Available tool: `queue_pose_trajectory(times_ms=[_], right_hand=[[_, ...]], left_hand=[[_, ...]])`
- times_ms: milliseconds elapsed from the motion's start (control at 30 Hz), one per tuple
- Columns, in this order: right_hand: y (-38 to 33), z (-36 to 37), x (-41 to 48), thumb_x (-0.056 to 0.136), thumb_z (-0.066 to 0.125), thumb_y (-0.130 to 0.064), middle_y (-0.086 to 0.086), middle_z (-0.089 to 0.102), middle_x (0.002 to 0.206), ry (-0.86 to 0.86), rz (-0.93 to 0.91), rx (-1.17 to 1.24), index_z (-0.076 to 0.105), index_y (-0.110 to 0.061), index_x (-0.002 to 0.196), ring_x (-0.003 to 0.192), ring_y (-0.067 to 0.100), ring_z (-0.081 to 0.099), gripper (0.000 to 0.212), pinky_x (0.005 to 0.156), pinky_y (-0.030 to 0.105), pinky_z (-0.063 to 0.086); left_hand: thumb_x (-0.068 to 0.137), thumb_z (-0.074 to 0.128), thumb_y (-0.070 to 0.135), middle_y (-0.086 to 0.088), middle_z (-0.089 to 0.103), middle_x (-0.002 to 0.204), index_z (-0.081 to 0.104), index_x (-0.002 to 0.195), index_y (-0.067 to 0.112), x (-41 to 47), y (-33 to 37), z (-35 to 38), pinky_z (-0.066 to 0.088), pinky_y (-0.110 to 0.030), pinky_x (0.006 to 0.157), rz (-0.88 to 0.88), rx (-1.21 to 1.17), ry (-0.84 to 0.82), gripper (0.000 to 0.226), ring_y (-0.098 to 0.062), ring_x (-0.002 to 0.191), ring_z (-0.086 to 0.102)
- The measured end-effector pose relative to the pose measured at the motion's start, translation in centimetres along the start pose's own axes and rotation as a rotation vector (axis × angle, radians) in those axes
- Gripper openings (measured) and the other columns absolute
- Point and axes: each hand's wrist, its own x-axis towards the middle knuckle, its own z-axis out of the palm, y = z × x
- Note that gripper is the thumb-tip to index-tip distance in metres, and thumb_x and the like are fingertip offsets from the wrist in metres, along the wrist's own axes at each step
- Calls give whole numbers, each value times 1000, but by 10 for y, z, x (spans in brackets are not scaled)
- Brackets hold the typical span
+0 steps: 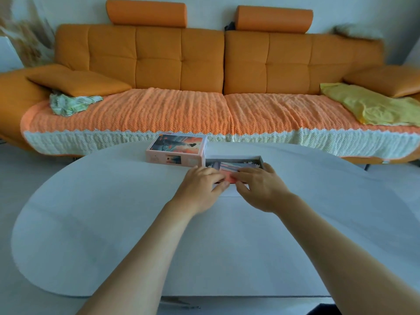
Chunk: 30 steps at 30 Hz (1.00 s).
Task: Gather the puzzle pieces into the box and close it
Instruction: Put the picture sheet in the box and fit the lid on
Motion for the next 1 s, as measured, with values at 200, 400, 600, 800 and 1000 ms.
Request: queue_pose_trajectory(times_ms=[200,400,600,800,1000], right_hand=[[-20,-3,25,92,27,-46,-5,53,138,-18,26,-5,56,-36,125,130,16,45,45,112,46,22],[-60,3,77,95,29,-55,7,39,149,-128,45,-4,33,-31,146,135,28,37,57,113,52,22],[-82,21,118,90,22,-65,14,43,145,-294,112,-53,18,-31,150,143,34,22,68,114,60,8],[-90,24,129,93,29,-50,12,51,137,-248,165,46,31,-33,145,140,31,27,54,114,60,10],[-75,4,106,92,54,-31,11,41,137,88,125,328,36,-28,143,108,33,55,54,95,45,45]], left_hand=[[98,48,37,2,51,136,62,126,20,3,-19,-17,36,-40,107,-120,-147,149,36,-19,128,42],[97,49,38,-8,26,156,43,143,22,4,-70,-40,25,-45,114,-469,-141,236,49,-26,144,20],[95,42,56,-9,-2,163,13,154,37,1,-115,-50,15,-50,117,-735,-307,90,69,-28,149,4],[89,55,48,-5,29,151,29,151,28,3,-121,-52,30,-41,111,-716,-436,208,70,-23,138,33],[84,67,40,-1,33,126,45,141,27,-1,-99,-63,44,-31,98,-597,-385,452,63,-18,117,49]])
